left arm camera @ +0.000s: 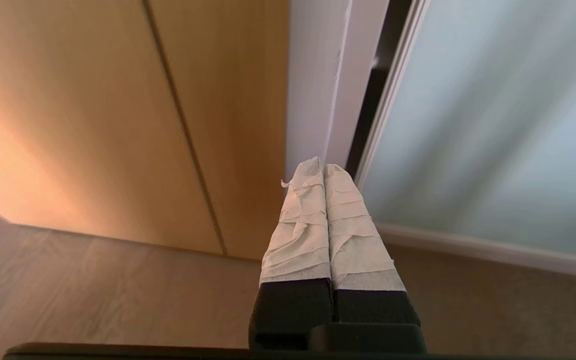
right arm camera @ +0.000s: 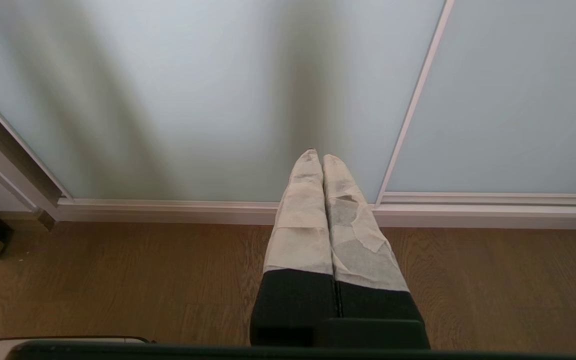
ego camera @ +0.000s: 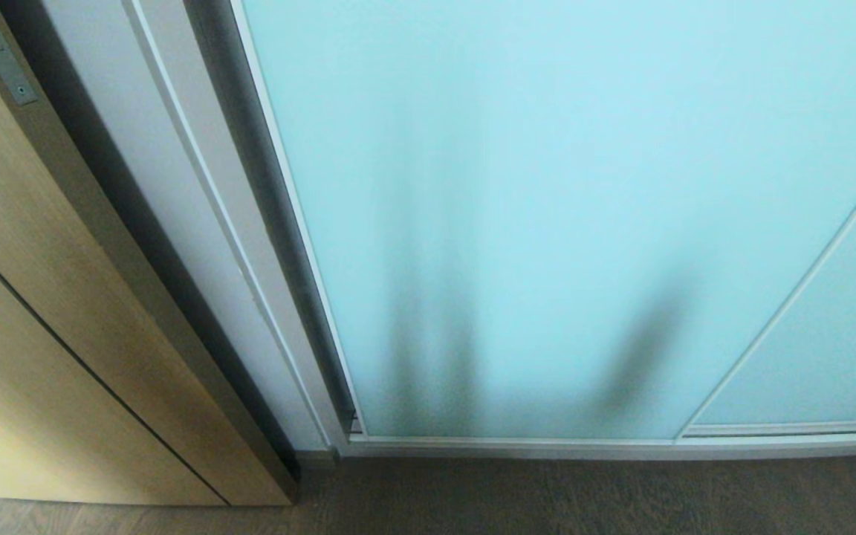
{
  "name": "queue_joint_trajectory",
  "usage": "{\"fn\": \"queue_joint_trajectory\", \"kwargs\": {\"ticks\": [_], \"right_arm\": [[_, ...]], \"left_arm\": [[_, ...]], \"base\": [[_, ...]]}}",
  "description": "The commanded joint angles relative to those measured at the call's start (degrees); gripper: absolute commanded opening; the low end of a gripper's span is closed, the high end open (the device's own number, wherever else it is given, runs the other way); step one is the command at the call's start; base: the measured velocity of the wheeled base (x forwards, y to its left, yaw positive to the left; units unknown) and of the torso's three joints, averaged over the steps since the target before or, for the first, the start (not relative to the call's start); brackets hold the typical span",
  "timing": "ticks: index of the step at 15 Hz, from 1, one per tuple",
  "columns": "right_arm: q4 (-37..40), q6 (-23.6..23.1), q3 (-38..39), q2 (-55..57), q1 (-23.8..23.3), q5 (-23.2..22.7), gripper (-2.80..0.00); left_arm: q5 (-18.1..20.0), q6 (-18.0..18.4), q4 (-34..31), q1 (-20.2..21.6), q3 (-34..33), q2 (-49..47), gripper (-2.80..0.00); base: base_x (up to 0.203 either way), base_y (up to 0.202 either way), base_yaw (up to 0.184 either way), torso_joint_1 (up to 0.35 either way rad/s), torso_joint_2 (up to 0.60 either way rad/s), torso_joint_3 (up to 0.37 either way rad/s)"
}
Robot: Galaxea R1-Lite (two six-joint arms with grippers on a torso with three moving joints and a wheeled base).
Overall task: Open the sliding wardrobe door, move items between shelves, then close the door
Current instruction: Close the door
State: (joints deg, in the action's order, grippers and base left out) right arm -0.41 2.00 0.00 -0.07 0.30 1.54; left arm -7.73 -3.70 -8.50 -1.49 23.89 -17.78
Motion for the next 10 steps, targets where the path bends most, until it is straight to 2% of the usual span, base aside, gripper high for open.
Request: {"fn": "queue_joint_trajectory", "kwargs": {"ticks": [1, 3, 5, 6, 7, 9, 10], "right_arm": [[0.0, 0.0, 0.1, -0.1, 0.0, 0.0, -2.80], [0.0, 0.0, 0.0, -0.1, 0.0, 0.0, -2.80], [0.0, 0.0, 0.0, -0.1, 0.0, 0.0, -2.80], [0.0, 0.0, 0.1, -0.1, 0.0, 0.0, -2.80], [0.0, 0.0, 0.0, -0.1, 0.0, 0.0, -2.80], [0.0, 0.0, 0.0, -0.1, 0.0, 0.0, -2.80], [0.0, 0.0, 0.0, -0.1, 0.0, 0.0, -2.80]], "left_arm": [[0.2, 0.7, -0.6, 0.8, -4.6, 9.2, -2.80], [1.7, 3.0, -1.3, 1.1, -8.7, 14.1, -2.80], [2.4, 8.4, -0.6, 1.3, -15.2, 17.4, -2.80], [2.7, 9.5, 0.6, 1.3, -17.8, 17.6, -2.80], [3.6, 9.9, 2.0, 1.3, -19.8, 17.7, -2.80], [8.9, 8.8, 3.3, 1.3, -21.9, 17.7, -2.80], [10.2, 8.0, 3.8, 1.3, -22.5, 17.7, -2.80]], "base": [[0.000, 0.000, 0.000, 0.000, 0.00, 0.000], [0.000, 0.000, 0.000, 0.000, 0.00, 0.000], [0.000, 0.000, 0.000, 0.000, 0.00, 0.000], [0.000, 0.000, 0.000, 0.000, 0.00, 0.000], [0.000, 0.000, 0.000, 0.000, 0.00, 0.000], [0.000, 0.000, 0.000, 0.000, 0.00, 0.000], [0.000, 0.000, 0.000, 0.000, 0.00, 0.000]]}}
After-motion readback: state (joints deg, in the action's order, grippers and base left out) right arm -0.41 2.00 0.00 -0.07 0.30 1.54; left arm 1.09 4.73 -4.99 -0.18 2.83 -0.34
